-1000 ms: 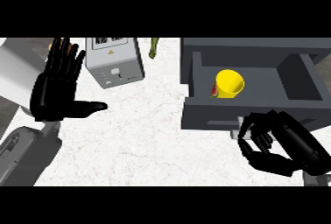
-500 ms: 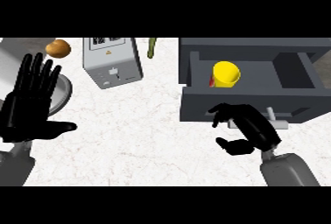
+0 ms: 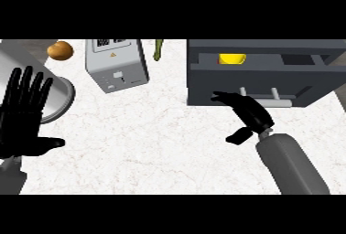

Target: Pick up the cup, place it into the drawer and close the drawer

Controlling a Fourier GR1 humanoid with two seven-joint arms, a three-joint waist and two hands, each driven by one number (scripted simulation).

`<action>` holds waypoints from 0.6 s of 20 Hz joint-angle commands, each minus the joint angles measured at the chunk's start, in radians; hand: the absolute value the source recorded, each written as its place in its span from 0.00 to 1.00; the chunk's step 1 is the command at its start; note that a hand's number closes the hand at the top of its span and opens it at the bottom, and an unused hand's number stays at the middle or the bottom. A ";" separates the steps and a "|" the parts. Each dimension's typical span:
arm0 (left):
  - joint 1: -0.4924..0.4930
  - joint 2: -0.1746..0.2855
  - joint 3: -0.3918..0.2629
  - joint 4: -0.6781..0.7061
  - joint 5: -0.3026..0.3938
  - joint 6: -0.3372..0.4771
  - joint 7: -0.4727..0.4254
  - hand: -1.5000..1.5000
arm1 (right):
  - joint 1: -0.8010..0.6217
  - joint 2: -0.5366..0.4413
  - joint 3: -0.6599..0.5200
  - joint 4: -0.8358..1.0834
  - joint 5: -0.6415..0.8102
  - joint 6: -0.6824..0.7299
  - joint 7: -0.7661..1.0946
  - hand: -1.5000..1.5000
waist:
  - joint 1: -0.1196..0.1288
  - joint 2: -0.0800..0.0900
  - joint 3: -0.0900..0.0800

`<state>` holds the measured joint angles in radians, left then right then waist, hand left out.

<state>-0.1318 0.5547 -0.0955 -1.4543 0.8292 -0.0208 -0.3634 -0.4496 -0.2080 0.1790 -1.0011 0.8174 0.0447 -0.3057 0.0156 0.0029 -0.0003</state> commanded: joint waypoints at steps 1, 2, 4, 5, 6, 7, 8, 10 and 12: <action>0.034 -0.010 0.011 -0.001 -0.025 -0.052 -0.002 0.00 | -0.128 -0.020 -0.083 0.263 -0.012 -0.035 -0.122 0.00 | 0.005 0.003 0.001; 0.034 -0.007 0.046 -0.011 -0.005 -0.046 0.035 0.00 | -0.166 0.036 -0.065 0.282 0.011 -0.044 -0.082 0.00 | 0.002 0.001 0.001; 0.052 0.013 0.087 0.037 0.025 -0.123 0.016 0.00 | -0.199 -0.021 -0.119 0.320 -0.038 0.008 -0.133 0.00 | 0.003 0.002 0.001; 0.057 -0.016 0.060 -0.016 -0.013 -0.074 -0.001 0.00 | -0.250 -0.015 -0.141 0.431 -0.031 -0.041 -0.177 0.00 | 0.013 0.004 0.002; 0.021 0.003 0.062 0.004 -0.001 -0.085 0.036 0.00 | -0.282 0.024 -0.142 0.493 -0.028 -0.050 -0.162 0.00 | 0.018 0.008 0.002; 0.040 0.007 0.090 0.032 0.006 -0.119 0.019 0.00 | -0.326 -0.001 -0.156 0.525 -0.028 -0.040 -0.188 0.00 | 0.016 0.007 0.002; 0.064 -0.045 0.030 -0.029 -0.044 -0.072 0.000 0.00 | -0.305 -0.022 -0.171 0.557 -0.040 -0.035 -0.225 0.00 | 0.018 0.007 0.002; 0.006 -0.028 0.072 0.042 -0.025 -0.109 0.002 0.00 | -0.407 -0.019 -0.188 0.649 -0.028 -0.041 -0.213 0.00 | 0.024 0.012 0.002; -0.001 -0.033 0.071 0.067 -0.016 -0.137 0.017 0.00 | -0.452 -0.062 -0.200 0.693 -0.027 -0.008 -0.246 0.00 | 0.025 0.015 0.002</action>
<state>-0.1018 0.5422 -0.0237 -1.4213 0.8189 -0.1375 -0.3522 -0.7949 -0.2361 0.0176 -0.4529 0.7916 0.0176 -0.5286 0.0343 0.0039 -0.0022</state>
